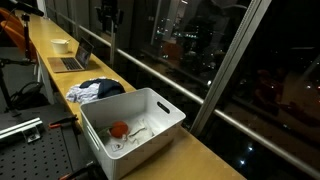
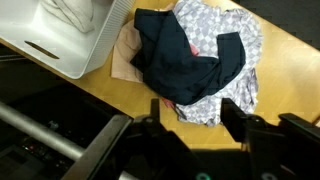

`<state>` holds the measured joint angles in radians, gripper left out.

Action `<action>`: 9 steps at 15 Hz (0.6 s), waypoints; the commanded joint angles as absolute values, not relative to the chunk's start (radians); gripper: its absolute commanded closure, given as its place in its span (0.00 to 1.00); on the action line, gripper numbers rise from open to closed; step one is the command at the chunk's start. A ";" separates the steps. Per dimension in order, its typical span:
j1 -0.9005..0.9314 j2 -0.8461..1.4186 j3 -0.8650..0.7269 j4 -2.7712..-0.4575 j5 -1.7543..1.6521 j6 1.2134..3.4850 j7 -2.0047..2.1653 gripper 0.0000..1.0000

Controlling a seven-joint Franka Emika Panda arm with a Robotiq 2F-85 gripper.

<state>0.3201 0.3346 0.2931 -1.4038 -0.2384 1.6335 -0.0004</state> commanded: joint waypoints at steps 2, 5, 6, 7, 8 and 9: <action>0.234 0.238 0.280 -1.562 -0.198 1.744 -0.070 0.01; 0.196 0.160 0.247 -1.707 -0.191 1.842 -0.158 0.00; 0.181 0.130 0.237 -1.770 -0.187 1.883 -0.190 0.00; 0.168 0.102 0.226 -1.826 -0.182 1.922 -0.218 0.00; 0.155 0.079 0.215 -1.882 -0.175 1.965 -0.246 0.00; 0.144 0.058 0.205 -1.929 -0.167 2.002 -0.270 0.00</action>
